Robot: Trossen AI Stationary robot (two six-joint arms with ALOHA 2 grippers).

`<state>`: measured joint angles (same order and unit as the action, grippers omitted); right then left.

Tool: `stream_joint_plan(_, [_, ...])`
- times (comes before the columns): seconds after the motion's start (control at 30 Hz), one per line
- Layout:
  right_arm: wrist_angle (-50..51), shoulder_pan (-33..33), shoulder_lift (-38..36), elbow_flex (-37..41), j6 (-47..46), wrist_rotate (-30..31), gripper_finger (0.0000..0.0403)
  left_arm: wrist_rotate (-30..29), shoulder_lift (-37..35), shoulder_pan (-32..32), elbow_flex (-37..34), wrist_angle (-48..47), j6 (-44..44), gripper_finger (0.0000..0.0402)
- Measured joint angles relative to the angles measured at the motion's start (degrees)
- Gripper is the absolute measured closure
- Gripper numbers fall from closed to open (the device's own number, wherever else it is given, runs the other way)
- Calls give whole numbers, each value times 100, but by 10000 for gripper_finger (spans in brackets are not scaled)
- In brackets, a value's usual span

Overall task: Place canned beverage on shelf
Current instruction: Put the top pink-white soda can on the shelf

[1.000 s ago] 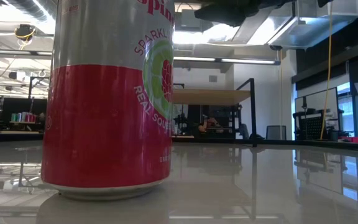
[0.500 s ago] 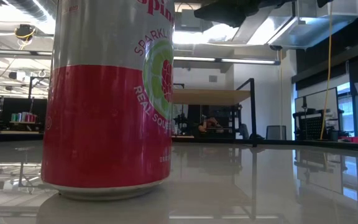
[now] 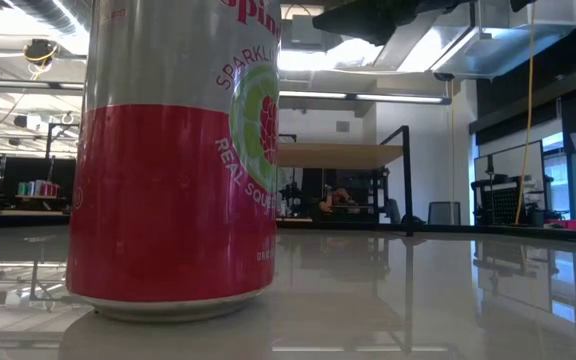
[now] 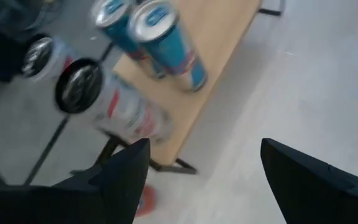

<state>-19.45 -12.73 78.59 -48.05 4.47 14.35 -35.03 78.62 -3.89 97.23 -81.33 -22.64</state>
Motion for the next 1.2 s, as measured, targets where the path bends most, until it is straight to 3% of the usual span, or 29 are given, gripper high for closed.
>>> stream_joint_plan(0.2, [-2, 0, 0, 0, 22, -2, 61, -321, -60, -465, -651, -59, -450, 106])
stream_joint_plan(0.37, [2, 0, 0, 0, 17, -2, 61, -216, -205, -550, -1390, -96, -704, 106])
stream_joint_plan(0.8, [43, 0, 0, 0, -15, 4, 61, 1751, -1372, -885, -3217, 217, -1391, 106])
stream_joint_plan(1.2, [37, 0, 0, 0, -13, 12, 61, 2722, -1416, -1390, -3714, -60, -3080, 106])
